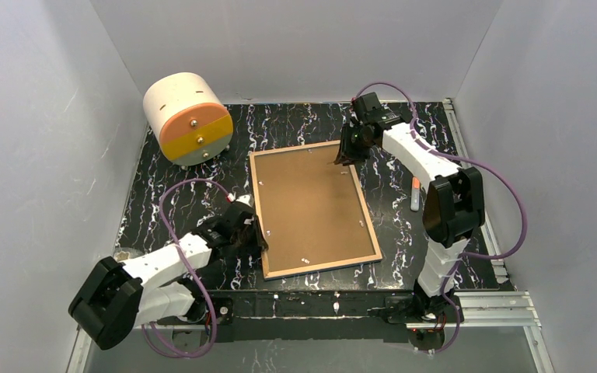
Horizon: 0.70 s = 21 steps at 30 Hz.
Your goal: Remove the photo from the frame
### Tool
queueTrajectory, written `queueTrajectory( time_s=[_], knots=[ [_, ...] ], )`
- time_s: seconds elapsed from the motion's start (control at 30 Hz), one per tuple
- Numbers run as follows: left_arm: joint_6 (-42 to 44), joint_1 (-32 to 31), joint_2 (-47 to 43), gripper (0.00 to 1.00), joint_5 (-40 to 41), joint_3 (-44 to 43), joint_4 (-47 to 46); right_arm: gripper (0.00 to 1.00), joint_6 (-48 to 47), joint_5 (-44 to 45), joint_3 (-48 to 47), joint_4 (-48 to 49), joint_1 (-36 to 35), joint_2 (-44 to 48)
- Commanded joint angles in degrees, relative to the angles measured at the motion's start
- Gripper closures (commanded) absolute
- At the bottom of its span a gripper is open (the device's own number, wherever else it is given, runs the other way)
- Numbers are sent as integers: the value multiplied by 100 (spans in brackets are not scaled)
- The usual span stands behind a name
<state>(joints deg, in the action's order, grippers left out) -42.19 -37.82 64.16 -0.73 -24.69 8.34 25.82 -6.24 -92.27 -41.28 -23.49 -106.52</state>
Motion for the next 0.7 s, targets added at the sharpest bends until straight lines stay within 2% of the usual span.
queueTrajectory(
  time_s=[0.0,0.13,0.27,0.43,0.57,0.67],
  knots=[
    [31,-319,173,100,-182,208,713,99,-100,-577,-359,366,8,-194],
    [21,-518,275,100,-121,205,680,99,-67,-752,-764,222,10,-547],
    [132,-516,117,100,224,229,863,99,-113,-1361,-924,365,-112,-686],
    [-226,-516,44,98,448,270,1044,99,-161,-1378,-1319,159,-356,-971],
    [-404,-516,-79,68,749,91,1190,99,-89,-1595,-1416,341,-686,-1082],
    [-448,-517,-234,56,926,-73,1218,99,-78,-1608,-1563,306,-953,-1240]
  ],
)
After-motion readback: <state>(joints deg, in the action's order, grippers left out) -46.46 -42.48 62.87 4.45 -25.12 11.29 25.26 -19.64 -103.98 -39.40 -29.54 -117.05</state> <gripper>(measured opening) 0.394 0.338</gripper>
